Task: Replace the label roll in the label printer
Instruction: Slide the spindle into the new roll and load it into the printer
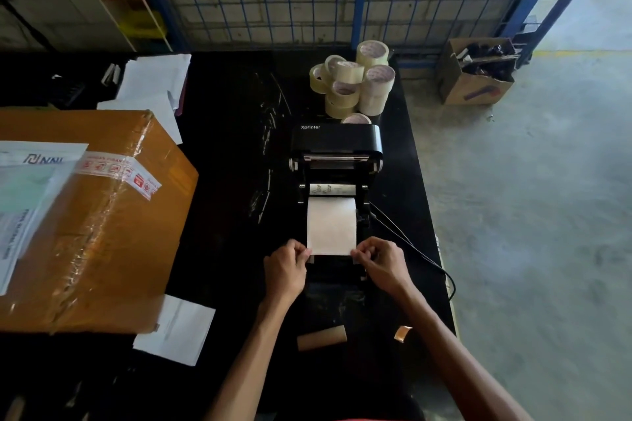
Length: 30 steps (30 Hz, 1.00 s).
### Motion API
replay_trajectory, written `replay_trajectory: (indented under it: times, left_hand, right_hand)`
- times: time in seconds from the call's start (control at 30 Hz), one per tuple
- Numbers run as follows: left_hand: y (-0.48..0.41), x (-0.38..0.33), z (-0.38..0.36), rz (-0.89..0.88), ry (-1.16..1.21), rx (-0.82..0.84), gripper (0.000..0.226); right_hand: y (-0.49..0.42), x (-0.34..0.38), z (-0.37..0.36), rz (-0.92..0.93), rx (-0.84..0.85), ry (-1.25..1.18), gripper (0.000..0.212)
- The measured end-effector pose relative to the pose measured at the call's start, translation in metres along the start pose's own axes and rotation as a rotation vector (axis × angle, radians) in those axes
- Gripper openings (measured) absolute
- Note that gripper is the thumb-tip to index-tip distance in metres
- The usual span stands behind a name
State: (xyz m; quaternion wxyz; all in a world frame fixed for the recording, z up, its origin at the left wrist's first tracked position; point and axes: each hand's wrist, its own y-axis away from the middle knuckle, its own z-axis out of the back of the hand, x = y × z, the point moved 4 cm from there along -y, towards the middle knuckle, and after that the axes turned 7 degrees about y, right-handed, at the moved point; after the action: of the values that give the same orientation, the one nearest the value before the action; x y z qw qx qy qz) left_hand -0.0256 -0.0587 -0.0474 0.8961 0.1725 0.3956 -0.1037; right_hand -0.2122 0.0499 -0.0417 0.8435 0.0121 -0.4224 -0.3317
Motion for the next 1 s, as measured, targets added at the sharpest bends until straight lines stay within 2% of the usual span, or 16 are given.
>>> replay_trajectory:
  times: [0.13,0.3,0.47,0.57,0.8,1.0]
  left_hand:
    - [-0.002,-0.006,-0.002,-0.042,-0.162,-0.030,0.015]
    - [-0.009,-0.007,-0.003,-0.015,-0.218,-0.044,0.015]
    - [-0.016,-0.008,0.000,0.023,-0.200,0.007,0.014]
    - [-0.018,-0.009,0.002,0.050,-0.161,0.025,0.023]
    - [-0.014,-0.005,0.002,0.089,-0.007,-0.009,0.016]
    - [-0.025,-0.001,0.000,0.168,-0.104,0.055,0.026]
  right_hand:
    - [-0.002,0.003,-0.001,-0.060,-0.054,0.090,0.012]
    - [-0.002,0.011,-0.005,-0.148,-0.063,0.223,0.015]
    - [-0.008,0.018,-0.005,-0.181,0.012,0.339,0.017]
    - [-0.014,0.022,-0.004,-0.206,0.052,0.384,0.019]
    - [-0.018,0.027,-0.003,-0.263,0.006,0.427,0.023]
    - [-0.024,0.030,-0.001,-0.279,0.048,0.479,0.020]
